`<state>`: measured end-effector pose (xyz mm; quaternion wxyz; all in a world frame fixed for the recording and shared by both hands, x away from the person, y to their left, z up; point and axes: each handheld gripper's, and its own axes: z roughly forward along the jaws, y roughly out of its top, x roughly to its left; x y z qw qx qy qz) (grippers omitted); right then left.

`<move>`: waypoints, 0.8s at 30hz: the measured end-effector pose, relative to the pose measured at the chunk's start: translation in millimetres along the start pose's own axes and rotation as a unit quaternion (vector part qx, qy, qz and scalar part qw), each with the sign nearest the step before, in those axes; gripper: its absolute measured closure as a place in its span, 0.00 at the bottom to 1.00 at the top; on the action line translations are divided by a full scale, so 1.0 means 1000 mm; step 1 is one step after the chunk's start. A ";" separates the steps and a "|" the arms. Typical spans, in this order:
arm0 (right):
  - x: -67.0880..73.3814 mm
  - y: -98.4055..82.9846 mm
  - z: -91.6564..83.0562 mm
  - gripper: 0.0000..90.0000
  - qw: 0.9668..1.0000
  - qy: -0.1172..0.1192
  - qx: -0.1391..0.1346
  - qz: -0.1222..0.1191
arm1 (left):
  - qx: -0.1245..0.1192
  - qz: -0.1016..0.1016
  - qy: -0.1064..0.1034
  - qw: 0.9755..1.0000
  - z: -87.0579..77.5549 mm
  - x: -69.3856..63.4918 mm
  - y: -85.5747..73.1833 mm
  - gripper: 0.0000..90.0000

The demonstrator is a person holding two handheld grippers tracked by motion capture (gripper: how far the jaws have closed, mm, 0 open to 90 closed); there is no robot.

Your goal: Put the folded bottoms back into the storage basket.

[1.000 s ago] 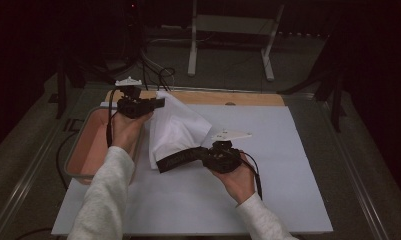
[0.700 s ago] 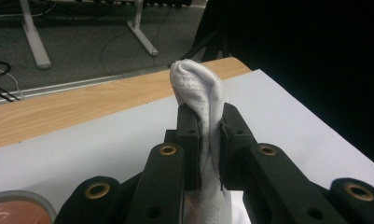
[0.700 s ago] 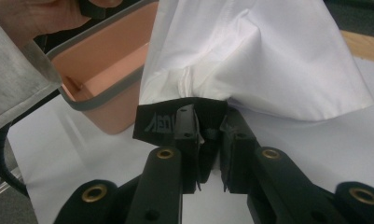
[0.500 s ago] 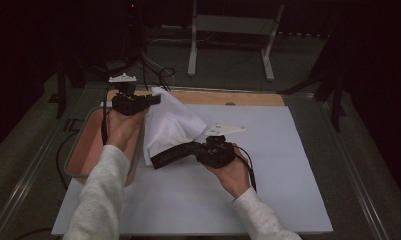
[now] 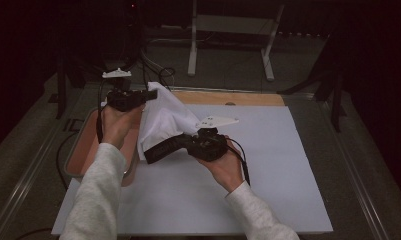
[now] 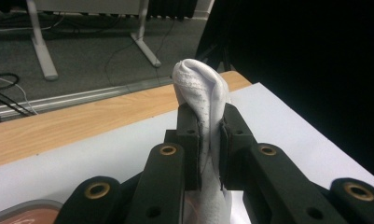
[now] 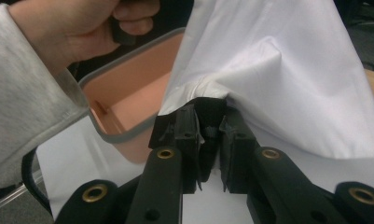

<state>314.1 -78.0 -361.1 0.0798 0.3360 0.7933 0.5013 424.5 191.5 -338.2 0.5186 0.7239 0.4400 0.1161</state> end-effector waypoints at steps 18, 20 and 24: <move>0.019 0.023 0.015 0.88 1.000 0.015 -0.008 -0.017 | -0.013 0.000 0.022 1.000 -0.029 0.010 0.009 0.91; 0.021 0.024 0.017 0.88 1.000 0.017 -0.008 -0.019 | -0.014 0.000 0.027 1.000 -0.033 0.012 0.009 0.91; 0.027 0.026 0.023 0.88 1.000 0.022 -0.007 -0.020 | -0.014 -0.001 0.033 0.999 -0.038 0.015 0.008 0.91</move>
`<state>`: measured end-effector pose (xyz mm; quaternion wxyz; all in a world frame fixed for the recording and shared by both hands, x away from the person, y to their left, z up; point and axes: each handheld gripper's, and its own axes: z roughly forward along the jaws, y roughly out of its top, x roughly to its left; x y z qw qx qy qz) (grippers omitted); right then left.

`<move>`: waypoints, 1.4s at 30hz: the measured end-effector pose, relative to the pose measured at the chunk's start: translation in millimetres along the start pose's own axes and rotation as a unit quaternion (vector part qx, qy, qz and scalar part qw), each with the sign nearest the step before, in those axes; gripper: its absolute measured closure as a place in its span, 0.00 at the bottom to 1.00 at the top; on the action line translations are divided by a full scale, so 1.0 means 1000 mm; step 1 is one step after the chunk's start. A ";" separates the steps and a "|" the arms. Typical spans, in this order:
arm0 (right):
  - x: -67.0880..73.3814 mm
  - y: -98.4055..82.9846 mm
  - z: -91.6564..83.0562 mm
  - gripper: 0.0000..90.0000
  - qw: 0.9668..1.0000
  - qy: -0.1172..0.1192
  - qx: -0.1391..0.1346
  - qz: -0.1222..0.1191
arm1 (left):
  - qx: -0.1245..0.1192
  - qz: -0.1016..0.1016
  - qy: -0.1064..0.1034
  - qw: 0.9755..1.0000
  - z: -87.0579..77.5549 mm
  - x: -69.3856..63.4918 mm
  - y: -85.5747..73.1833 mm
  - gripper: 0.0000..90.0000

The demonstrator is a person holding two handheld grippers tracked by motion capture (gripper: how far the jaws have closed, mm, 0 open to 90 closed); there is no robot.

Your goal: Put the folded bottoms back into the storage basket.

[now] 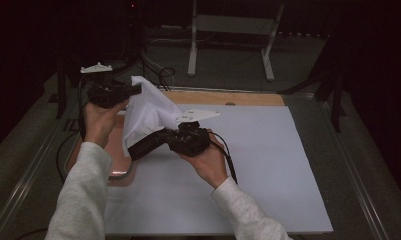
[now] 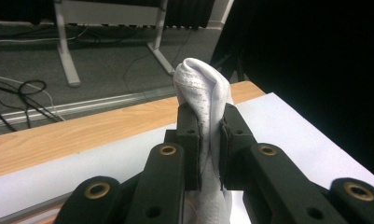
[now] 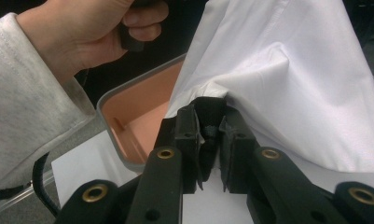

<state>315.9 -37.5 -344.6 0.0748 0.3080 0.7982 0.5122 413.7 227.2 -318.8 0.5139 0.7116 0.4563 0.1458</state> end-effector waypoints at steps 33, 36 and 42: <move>0.025 -0.001 0.045 0.88 1.000 0.009 0.017 -0.015 | -0.001 -0.022 0.033 0.999 -0.028 0.037 -0.020 0.91; 0.027 -0.001 0.048 0.88 1.000 0.011 0.018 -0.015 | -0.002 -0.025 0.034 0.999 -0.030 0.041 -0.023 0.91; 0.030 -0.002 0.057 0.88 1.000 0.013 0.021 -0.015 | 0.000 -0.030 0.042 0.999 -0.034 0.048 -0.027 0.91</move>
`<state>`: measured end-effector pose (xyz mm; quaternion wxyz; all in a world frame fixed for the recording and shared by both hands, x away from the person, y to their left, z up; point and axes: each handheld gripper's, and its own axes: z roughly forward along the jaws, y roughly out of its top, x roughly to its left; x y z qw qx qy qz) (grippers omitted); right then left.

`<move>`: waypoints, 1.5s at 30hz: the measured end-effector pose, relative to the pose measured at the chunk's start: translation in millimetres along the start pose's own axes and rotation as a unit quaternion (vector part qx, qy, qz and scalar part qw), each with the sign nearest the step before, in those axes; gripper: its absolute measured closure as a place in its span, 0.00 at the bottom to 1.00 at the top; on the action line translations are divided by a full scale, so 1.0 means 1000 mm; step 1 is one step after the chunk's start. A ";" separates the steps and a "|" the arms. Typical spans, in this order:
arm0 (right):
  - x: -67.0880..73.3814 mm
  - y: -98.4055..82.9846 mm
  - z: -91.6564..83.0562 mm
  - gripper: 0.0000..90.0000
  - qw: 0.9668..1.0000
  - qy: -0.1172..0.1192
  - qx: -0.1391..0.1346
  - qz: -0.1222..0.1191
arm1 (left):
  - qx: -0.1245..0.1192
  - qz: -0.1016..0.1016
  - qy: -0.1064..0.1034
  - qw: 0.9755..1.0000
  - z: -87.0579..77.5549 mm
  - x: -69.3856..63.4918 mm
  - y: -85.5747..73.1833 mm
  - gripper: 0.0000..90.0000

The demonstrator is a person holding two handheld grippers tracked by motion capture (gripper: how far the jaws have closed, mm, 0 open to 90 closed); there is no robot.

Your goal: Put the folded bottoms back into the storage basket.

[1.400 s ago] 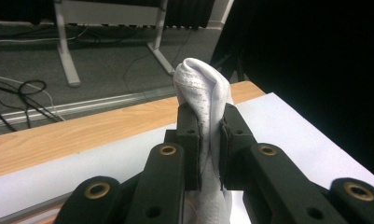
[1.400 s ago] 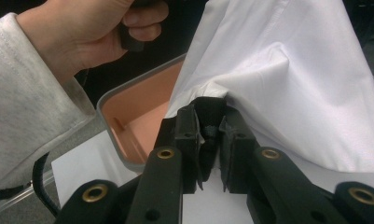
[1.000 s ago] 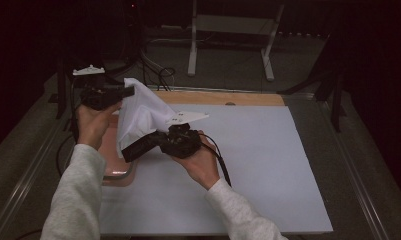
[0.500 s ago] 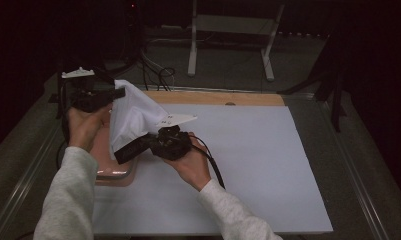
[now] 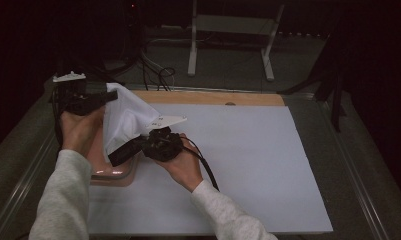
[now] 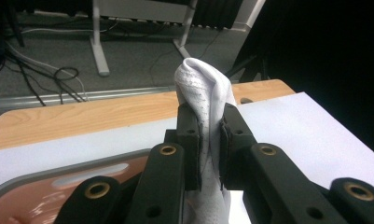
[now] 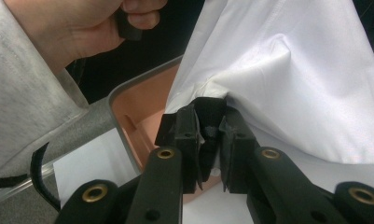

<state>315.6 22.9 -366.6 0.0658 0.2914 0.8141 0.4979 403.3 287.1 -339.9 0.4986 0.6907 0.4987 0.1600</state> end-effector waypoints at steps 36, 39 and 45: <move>0.023 -0.003 0.044 0.88 1.000 0.005 0.009 0.003 | 0.001 -0.014 0.025 1.000 -0.014 0.032 -0.017 0.91; 0.025 -0.004 0.047 0.88 1.000 0.006 0.010 0.003 | 0.002 -0.014 0.026 1.000 -0.015 0.034 -0.018 0.91; 0.027 -0.005 0.052 0.88 1.000 0.009 0.013 0.003 | 0.005 -0.013 0.028 1.000 -0.016 0.038 -0.018 0.91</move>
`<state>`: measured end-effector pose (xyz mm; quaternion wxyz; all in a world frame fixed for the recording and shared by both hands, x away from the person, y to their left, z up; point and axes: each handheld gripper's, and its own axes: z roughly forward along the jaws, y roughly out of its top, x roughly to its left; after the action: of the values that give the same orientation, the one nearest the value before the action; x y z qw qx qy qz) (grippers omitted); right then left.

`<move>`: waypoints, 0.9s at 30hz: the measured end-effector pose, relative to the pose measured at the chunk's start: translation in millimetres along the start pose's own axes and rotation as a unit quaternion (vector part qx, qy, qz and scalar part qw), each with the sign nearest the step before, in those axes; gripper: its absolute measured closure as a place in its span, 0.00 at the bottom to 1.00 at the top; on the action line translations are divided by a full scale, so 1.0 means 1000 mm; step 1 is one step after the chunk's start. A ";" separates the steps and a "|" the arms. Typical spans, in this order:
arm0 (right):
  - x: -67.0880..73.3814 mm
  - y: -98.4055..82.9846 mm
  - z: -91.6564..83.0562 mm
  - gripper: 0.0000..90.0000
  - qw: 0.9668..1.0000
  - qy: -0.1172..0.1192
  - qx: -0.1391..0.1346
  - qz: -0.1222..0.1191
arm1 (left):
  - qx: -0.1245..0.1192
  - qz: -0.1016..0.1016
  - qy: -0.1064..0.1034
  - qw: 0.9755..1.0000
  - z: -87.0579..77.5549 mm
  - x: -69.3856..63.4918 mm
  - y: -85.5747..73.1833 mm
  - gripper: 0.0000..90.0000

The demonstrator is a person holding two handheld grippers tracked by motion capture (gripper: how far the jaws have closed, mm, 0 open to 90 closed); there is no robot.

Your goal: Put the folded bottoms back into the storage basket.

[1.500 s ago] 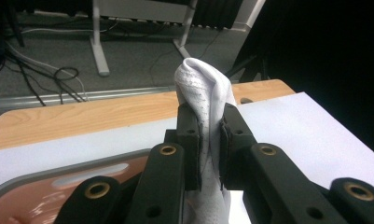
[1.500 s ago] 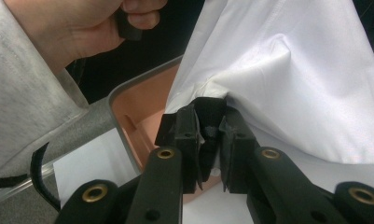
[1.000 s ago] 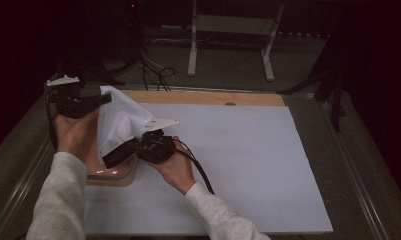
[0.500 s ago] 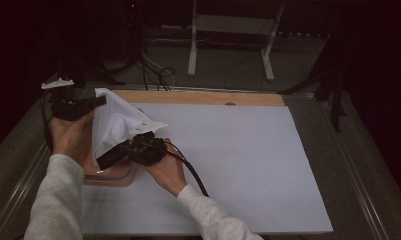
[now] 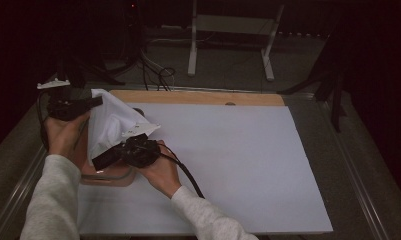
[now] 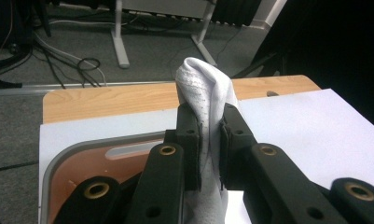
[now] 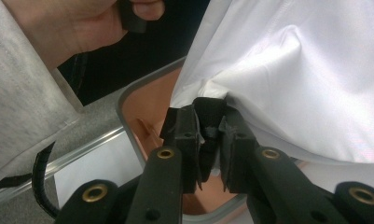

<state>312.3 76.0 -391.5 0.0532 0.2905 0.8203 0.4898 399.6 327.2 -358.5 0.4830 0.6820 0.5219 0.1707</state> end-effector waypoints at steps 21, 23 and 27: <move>-0.001 -0.006 0.013 0.88 1.000 -0.005 0.015 -0.004 | 0.009 0.002 0.025 1.000 -0.014 0.014 -0.003 0.91; 0.000 -0.007 0.016 0.88 1.000 -0.005 0.017 -0.003 | 0.009 0.001 0.027 1.000 -0.015 0.016 -0.004 0.91; 0.003 -0.007 0.020 0.88 1.000 -0.003 0.020 -0.005 | 0.011 0.000 0.034 0.999 -0.017 0.018 -0.004 0.91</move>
<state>314.0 91.1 -407.2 0.0521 0.2891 0.8312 0.4720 391.5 351.6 -358.9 0.4577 0.6812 0.5396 0.1880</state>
